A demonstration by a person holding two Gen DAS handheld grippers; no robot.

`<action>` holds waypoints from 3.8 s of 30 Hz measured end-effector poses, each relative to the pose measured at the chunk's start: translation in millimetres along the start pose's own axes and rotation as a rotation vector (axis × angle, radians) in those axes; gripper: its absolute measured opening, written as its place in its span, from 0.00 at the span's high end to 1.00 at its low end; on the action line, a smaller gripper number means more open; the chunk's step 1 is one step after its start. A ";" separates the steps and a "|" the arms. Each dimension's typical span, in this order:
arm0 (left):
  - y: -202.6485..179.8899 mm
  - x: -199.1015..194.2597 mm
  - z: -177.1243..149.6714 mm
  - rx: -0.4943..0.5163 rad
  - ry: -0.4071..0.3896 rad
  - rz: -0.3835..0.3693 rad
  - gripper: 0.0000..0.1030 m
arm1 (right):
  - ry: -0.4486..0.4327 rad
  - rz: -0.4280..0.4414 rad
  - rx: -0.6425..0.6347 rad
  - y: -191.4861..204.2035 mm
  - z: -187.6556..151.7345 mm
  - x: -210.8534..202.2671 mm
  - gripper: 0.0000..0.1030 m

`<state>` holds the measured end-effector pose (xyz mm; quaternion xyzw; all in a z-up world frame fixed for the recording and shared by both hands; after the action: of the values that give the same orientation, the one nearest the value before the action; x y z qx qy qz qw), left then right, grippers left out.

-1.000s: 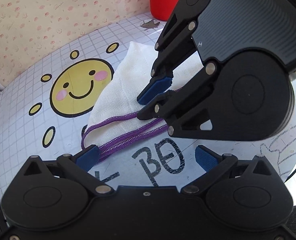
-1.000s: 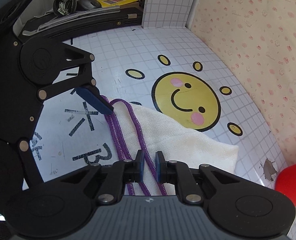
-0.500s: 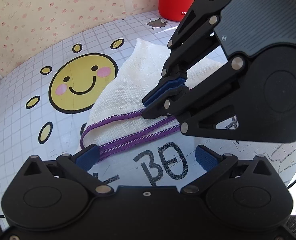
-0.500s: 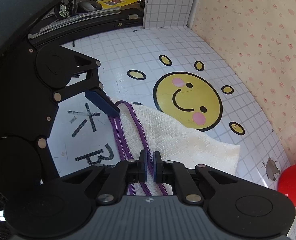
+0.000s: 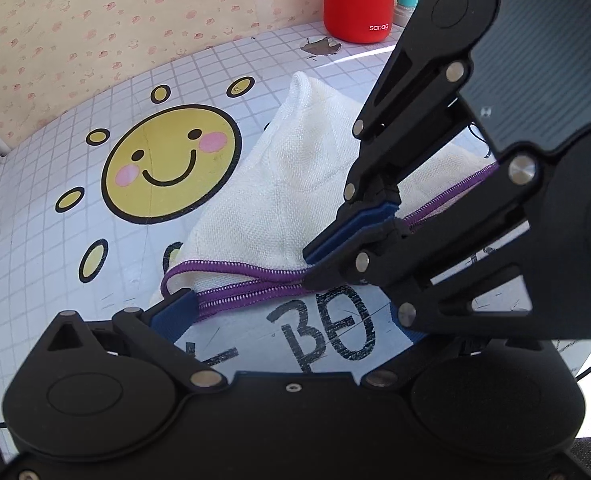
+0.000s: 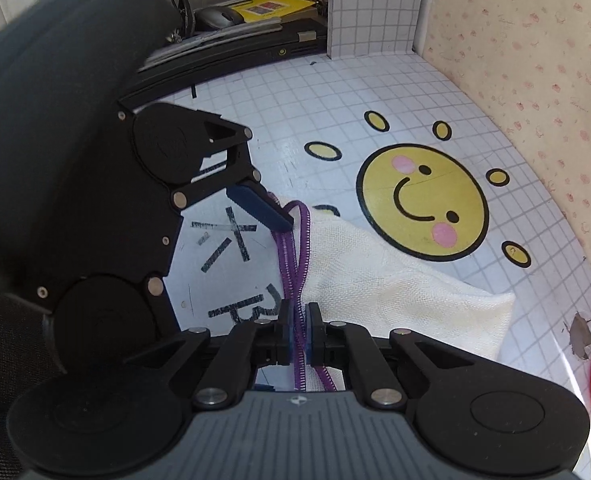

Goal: Fold towel

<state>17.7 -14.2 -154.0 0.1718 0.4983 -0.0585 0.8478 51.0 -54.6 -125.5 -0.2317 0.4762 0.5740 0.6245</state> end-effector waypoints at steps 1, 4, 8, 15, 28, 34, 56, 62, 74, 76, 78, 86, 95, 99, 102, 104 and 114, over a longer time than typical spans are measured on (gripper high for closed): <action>0.4 -0.9 -0.2 0.005 -0.003 0.009 0.01 | -0.004 0.003 0.007 -0.7 -0.6 0.4 0.96; 5.3 -11.0 0.2 0.017 -0.034 0.013 0.01 | -0.009 0.004 0.008 -1.1 -1.6 0.2 0.96; 4.7 -24.4 4.0 0.063 -0.085 0.001 0.01 | -0.005 0.002 -0.001 -1.5 -1.5 -0.5 0.95; -11.2 -21.1 15.8 0.168 -0.089 -0.092 0.01 | 0.007 -0.002 -0.017 -1.9 -2.0 -1.9 0.94; -4.0 7.9 16.1 0.121 0.003 -0.085 0.00 | -0.061 -0.087 0.062 -25.7 -0.8 -27.9 0.82; -4.1 7.9 14.4 0.105 0.005 -0.082 0.00 | -0.103 -0.149 0.138 -56.9 4.3 -29.7 0.82; 8.6 -0.7 9.5 0.095 -0.005 -0.084 0.00 | -0.107 -0.168 0.198 -57.6 -1.7 -26.7 0.69; 11.4 3.0 11.3 0.086 0.000 -0.079 0.00 | -0.061 -0.143 0.197 -44.3 -21.5 -18.7 0.65; 22.9 -13.9 27.7 0.017 -0.068 -0.124 0.01 | -0.051 -0.195 0.268 -18.1 -64.1 -60.5 0.63; 19.0 -14.7 31.7 0.041 -0.076 -0.145 0.01 | -0.038 -0.188 0.271 -12.3 -70.8 -60.4 0.63; 8.8 -12.7 33.5 0.103 -0.078 -0.164 0.01 | -0.028 -0.178 0.274 -8.6 -74.4 -58.4 0.63; -27.3 8.0 33.3 0.293 -0.069 -0.264 0.01 | 0.007 -0.150 0.229 1.1 -81.2 -43.1 0.61; -31.9 25.2 51.9 0.245 -0.061 -0.212 0.01 | 0.009 -0.194 0.188 -10.7 -84.6 -44.1 0.59; -33.9 32.3 65.1 0.202 -0.047 -0.168 0.01 | 0.010 -0.216 0.190 -29.1 -84.5 -46.9 0.54; -32.1 29.9 66.2 0.173 -0.029 -0.132 0.01 | 0.033 -0.230 0.229 -40.8 -85.0 -50.7 0.51; -30.8 26.2 62.8 0.180 -0.024 -0.105 0.01 | 0.011 -0.223 0.257 -42.3 -85.4 -56.7 0.51; -5.4 -4.2 42.7 0.025 0.092 0.036 0.01 | -0.066 -0.248 0.367 -18.5 -84.7 -62.1 0.22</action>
<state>49.4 -34.5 -132.7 0.1939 0.5329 -0.0412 0.8227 47.5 -160.5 -113.9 -0.1519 0.5199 0.4036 0.7374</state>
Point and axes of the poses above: each gripper's, at about its wrist camera, not at the fingertips, and x roughly the way its jaws point, y to its left, z to its top, the point moved 5 cm from there along x, roughly the way its jaws point, and after that the axes turned 10 degrees about z, right-handed, at the moved point
